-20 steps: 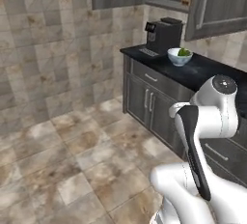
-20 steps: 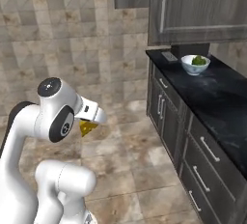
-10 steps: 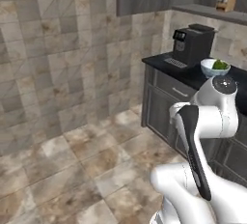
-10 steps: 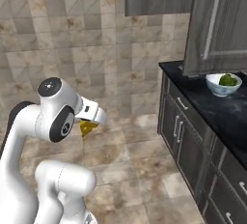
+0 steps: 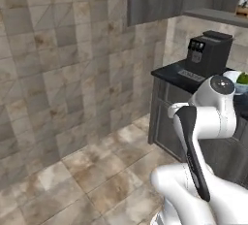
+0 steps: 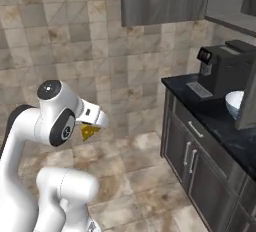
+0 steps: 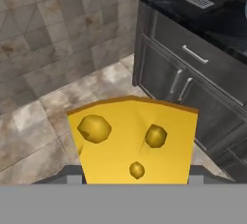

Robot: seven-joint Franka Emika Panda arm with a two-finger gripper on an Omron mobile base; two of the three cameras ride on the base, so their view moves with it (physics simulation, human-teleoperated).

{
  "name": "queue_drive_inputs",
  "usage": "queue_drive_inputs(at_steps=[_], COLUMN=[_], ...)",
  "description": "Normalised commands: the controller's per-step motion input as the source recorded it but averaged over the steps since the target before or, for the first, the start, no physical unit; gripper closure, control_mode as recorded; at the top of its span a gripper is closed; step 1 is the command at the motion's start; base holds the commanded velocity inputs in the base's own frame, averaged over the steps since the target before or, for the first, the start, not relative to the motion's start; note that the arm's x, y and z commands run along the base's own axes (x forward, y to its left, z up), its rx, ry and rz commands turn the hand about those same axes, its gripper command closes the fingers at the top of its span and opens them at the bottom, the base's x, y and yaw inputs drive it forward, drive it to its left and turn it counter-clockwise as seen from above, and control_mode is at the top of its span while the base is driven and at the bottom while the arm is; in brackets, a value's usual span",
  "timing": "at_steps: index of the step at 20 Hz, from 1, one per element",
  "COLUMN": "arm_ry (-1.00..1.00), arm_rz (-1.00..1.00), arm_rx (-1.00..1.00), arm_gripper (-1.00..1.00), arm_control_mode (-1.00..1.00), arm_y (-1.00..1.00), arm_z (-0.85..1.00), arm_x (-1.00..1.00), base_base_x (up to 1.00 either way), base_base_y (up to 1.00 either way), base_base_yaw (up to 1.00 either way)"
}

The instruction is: Pick the cheese from the fridge and the cheese grater from the cabinet and place them next to the salad bowl.

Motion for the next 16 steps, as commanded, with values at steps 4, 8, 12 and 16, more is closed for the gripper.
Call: queue_drive_inputs(at_steps=[4,8,12,16], arm_ry=[0.00,0.00,0.00,0.00], arm_rz=[0.00,0.00,0.00,0.00], arm_rx=[0.00,0.00,0.00,0.00], arm_gripper=[1.00,1.00,1.00,1.00], arm_control_mode=[1.00,1.00,1.00,1.00], arm_y=[0.00,0.00,0.00,0.00], arm_z=[0.00,0.00,0.00,0.00], arm_x=[0.00,0.00,0.00,0.00], base_base_x=[0.91,0.76,0.60,0.54], base_base_y=[0.00,0.00,0.00,0.00], base_base_yaw=[-0.61,-0.63,-0.66,-0.68])
